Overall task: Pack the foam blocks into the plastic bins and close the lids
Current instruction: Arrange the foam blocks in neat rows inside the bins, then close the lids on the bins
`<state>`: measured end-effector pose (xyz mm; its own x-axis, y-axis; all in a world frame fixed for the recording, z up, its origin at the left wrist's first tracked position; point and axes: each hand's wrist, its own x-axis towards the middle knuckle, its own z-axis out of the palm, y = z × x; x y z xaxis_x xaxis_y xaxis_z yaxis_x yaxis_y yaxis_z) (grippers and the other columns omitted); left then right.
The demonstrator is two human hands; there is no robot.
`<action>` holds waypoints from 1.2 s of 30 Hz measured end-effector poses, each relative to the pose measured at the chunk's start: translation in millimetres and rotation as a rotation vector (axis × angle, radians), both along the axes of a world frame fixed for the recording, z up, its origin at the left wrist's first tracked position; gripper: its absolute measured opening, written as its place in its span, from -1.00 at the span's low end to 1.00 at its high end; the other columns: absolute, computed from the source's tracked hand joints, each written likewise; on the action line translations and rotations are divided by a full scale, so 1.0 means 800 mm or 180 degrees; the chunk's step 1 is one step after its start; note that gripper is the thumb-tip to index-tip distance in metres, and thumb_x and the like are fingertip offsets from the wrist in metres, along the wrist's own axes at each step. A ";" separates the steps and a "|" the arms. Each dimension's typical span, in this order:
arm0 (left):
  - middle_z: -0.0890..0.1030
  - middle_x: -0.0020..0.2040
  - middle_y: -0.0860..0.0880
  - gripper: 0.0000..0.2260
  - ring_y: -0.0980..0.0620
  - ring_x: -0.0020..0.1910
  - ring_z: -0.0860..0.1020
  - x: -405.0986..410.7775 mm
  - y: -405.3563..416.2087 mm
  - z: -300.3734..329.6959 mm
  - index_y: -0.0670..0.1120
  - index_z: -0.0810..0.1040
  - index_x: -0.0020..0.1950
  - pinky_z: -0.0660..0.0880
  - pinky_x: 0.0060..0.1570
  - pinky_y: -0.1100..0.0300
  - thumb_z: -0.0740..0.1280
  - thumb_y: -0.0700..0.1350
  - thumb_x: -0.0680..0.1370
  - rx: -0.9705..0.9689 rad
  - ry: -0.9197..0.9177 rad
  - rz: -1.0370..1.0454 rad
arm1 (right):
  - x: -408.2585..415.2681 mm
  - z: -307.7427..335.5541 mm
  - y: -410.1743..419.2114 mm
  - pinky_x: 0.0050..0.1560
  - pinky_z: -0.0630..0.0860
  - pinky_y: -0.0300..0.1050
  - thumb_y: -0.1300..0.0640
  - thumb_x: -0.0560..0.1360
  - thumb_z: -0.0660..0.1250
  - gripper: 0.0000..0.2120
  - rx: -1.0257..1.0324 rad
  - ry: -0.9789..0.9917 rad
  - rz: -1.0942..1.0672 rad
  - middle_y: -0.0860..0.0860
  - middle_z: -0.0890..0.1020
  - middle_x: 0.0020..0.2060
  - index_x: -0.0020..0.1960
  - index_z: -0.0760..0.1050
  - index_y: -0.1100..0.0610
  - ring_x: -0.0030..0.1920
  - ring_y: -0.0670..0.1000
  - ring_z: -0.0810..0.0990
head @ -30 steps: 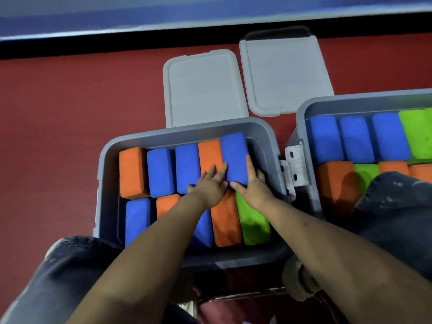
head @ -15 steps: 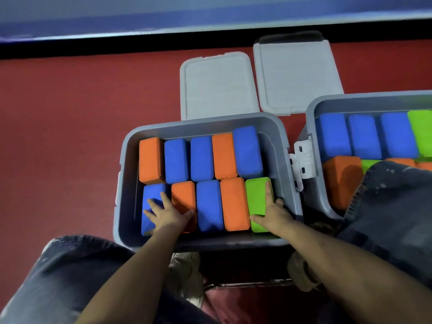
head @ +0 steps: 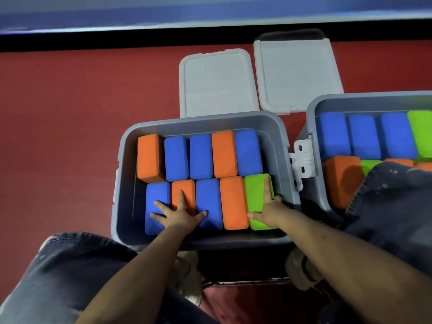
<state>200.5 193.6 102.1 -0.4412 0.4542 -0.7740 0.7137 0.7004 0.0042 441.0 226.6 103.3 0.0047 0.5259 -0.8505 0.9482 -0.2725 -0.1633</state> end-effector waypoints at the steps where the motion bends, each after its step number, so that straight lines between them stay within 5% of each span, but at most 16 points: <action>1: -0.44 0.48 -0.18 -0.10 -0.41 0.45 -0.33 0.001 0.000 0.002 0.33 -0.27 0.48 -0.09 0.43 -0.29 0.27 0.44 0.37 -0.0074 -0.0007 -0.0081 | -0.001 0.002 0.002 -0.03 0.48 -0.12 -0.19 0.48 0.30 0.09 -0.0117 -0.0052 0.0026 0.22 0.04 0.48 0.32 -0.68 -0.10 -0.24 0.00 0.49; 4: -0.18 0.55 -0.23 -0.24 -0.33 0.51 -0.11 -0.006 0.013 0.013 0.31 -0.16 0.51 -0.12 0.40 -0.33 0.18 0.41 0.44 -0.0016 0.0162 -0.0178 | -0.006 0.007 0.008 -0.02 0.46 -0.11 -0.19 0.49 0.30 0.09 -0.0281 -0.0144 0.0088 0.22 0.00 0.50 0.32 -0.69 -0.07 -0.24 0.00 0.48; 6: 0.03 0.55 -0.17 -0.34 -0.18 0.53 0.04 -0.023 0.034 0.022 0.13 0.02 0.55 -0.09 0.42 -0.32 0.16 0.27 0.51 0.0672 0.0419 -0.0070 | -0.009 0.009 0.006 0.15 0.45 -0.04 -0.20 0.47 0.32 0.11 -0.0244 -0.0215 -0.0031 0.23 -0.05 0.50 0.34 -0.67 -0.06 0.07 0.10 0.50; 9: -0.10 0.58 -0.05 -0.36 -0.06 0.56 -0.09 -0.067 0.067 0.019 -0.04 0.00 0.57 -0.04 0.48 -0.16 0.17 0.11 0.58 0.1327 0.0745 -0.0547 | -0.017 0.014 -0.005 0.41 0.21 0.10 -0.20 0.44 0.35 0.08 0.0541 -0.0470 0.0356 0.15 -0.32 0.50 0.47 -0.48 0.02 0.52 0.18 -0.02; 13: -0.07 0.59 0.01 -0.34 -0.08 0.55 -0.01 -0.101 0.075 -0.005 -0.08 0.02 0.57 0.05 0.48 -0.13 0.18 0.17 0.58 0.0786 0.0160 -0.0635 | -0.029 0.010 -0.022 0.51 -0.10 0.01 -0.09 0.58 0.16 -0.25 0.1266 -0.0123 0.0938 0.11 -0.30 0.52 0.56 -0.23 0.07 0.53 0.10 -0.25; 18: -0.12 0.58 0.07 -0.26 -0.09 0.55 0.04 -0.096 0.072 -0.012 -0.01 -0.03 0.57 0.01 0.48 -0.15 0.14 0.31 0.54 0.0563 0.0152 -0.0921 | -0.027 -0.002 -0.024 0.52 -0.14 0.08 -0.16 0.58 0.11 -0.26 0.1020 -0.0112 0.1140 0.20 -0.37 0.48 0.55 -0.25 0.02 0.50 0.17 -0.36; 23: -0.22 0.57 0.07 -0.19 -0.08 0.56 -0.14 -0.106 0.083 -0.006 0.00 -0.15 0.57 -0.04 0.46 -0.24 0.11 0.38 0.51 0.0115 -0.0050 -0.1188 | -0.026 0.004 0.008 0.52 -0.09 0.10 -0.20 0.57 0.10 -0.25 0.0481 -0.0235 0.1404 0.26 -0.34 0.47 0.55 -0.23 0.03 0.51 0.23 -0.28; 28: -0.10 0.58 -0.10 -0.25 -0.14 0.55 -0.04 -0.088 0.086 0.025 -0.03 -0.02 0.57 0.02 0.49 -0.09 0.19 0.29 0.53 0.0045 -0.0348 -0.1124 | -0.009 0.044 0.078 0.40 0.25 -0.05 -0.21 0.58 0.09 -0.25 0.0215 0.0285 0.1033 0.18 0.17 0.50 0.54 -0.29 0.00 0.45 0.17 0.26; 32: -0.12 0.58 -0.10 -0.36 -0.03 0.56 -0.10 -0.037 0.064 0.057 -0.09 0.00 0.57 0.03 0.45 0.09 0.21 0.08 0.60 0.0489 -0.0980 -0.0728 | -0.003 0.080 0.071 0.44 0.21 -0.09 -0.20 0.57 0.14 -0.21 0.0289 0.0320 0.1258 0.13 0.13 0.52 0.55 -0.22 0.10 0.48 0.11 0.21; 36: -0.04 0.58 -0.10 -0.39 -0.07 0.55 -0.16 -0.016 0.059 0.106 -0.14 -0.01 0.57 0.00 0.47 0.07 0.17 0.06 0.63 0.0704 -0.0837 -0.0896 | 0.000 0.123 0.037 0.46 0.17 -0.10 -0.17 0.57 0.18 -0.24 0.0595 0.0576 0.1132 0.09 0.10 0.53 0.56 -0.15 0.09 0.51 0.09 0.16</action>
<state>187.3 241.0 187.0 -0.0778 0.6958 -0.7140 0.8311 0.4408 0.3390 441.2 255.9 201.6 -0.3449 0.6129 -0.7109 0.9292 0.1158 -0.3509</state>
